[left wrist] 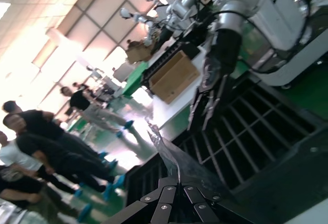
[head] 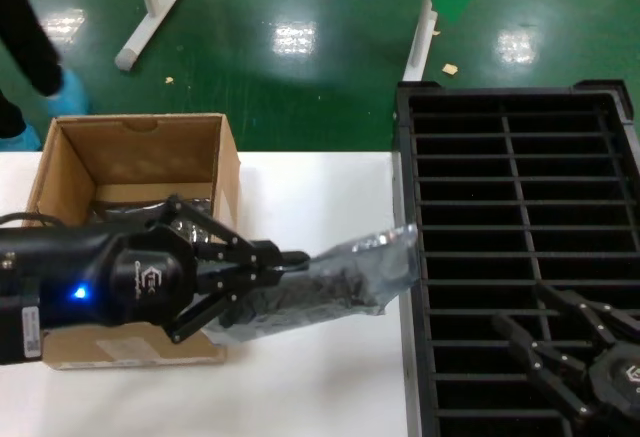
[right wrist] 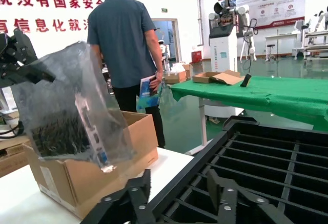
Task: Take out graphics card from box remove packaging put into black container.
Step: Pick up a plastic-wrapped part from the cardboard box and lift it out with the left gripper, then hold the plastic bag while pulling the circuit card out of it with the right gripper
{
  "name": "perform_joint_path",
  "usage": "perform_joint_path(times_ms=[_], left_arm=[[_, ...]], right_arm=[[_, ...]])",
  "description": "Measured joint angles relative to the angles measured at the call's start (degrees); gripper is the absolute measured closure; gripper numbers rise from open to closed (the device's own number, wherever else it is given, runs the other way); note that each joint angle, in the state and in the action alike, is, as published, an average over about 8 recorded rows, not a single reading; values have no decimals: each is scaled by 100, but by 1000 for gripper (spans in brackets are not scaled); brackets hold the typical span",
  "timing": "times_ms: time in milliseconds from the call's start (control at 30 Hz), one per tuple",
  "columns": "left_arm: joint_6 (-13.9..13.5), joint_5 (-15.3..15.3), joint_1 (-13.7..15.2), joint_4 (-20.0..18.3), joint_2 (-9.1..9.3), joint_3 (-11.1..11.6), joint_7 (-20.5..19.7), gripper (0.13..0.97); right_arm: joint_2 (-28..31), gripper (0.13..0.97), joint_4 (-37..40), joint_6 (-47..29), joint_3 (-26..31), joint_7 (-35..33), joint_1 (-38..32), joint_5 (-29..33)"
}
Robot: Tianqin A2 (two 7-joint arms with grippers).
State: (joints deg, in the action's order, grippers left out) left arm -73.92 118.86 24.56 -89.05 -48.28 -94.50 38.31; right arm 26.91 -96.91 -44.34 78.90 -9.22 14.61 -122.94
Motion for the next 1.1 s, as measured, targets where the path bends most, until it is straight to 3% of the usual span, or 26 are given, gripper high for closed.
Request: perform_joint_path(times_ms=[167,300,567,867,1100], left_arm=[[-296,-20,217,202,-1,-156,12,955],[-497,-9,369,319,-3,-231,13,955],[-883,45,682,565,19,-338,31,955],[-1258,169,889,820,70,-390,13,955],[-1463,240,998,1035,117,-416,51,955]], right_arm=[[-12,682,113,-5,90,-75,-137,30],[-101,682,237,55,202,-196,-309,101],[-260,842,496,176,491,-351,-686,258],[-266,930,711,234,849,-333,-997,439],[-347,943,871,320,1042,-358,-1246,540]])
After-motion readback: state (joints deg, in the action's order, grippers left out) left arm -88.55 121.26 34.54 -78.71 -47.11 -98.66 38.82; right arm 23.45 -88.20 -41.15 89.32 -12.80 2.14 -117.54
